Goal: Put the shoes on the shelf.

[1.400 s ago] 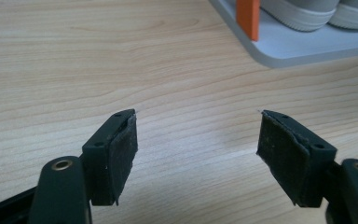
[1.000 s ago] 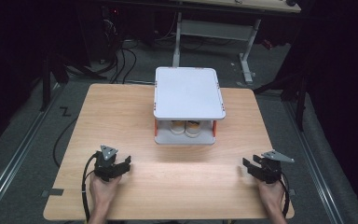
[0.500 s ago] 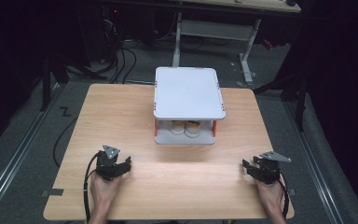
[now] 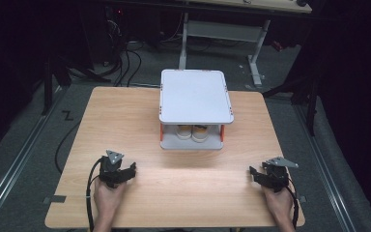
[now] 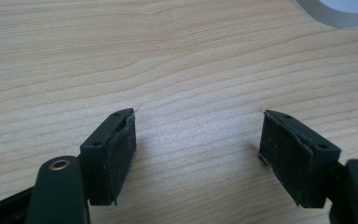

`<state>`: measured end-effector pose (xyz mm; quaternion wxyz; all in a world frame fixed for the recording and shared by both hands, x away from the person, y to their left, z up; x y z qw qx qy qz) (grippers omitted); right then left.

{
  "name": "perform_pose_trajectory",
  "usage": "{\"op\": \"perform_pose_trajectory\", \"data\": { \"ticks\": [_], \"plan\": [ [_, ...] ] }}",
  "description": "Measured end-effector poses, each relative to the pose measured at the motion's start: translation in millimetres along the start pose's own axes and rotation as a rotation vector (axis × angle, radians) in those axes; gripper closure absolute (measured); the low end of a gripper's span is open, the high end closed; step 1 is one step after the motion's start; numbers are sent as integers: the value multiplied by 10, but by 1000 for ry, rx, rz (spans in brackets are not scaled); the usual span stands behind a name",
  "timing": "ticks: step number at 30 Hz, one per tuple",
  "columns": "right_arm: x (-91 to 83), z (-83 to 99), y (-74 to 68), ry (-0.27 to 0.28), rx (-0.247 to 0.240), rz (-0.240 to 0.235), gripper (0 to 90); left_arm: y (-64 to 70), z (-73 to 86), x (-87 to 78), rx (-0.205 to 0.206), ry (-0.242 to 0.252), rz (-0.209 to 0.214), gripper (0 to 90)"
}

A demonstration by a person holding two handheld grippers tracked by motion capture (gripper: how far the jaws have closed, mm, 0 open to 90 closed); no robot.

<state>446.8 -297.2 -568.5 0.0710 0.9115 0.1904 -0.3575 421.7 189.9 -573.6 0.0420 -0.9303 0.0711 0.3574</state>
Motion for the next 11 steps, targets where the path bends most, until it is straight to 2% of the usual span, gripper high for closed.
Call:
{"op": "perform_pose_trajectory", "data": {
  "ticks": [11],
  "plan": [
    [1,0,-2,-1,-2,-1,392,10,0,2,6,-1,7,257]
  ]
}}
Point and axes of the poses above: each handheld gripper's, and its own axes: x roughly forward along the jaws, z roughly out of its underside, y roughly to its right, the point moved 10 cm from there along x, roughly forward along the jaws, and after that the axes turned 2 degrees about -z, right-handed, at the moved point
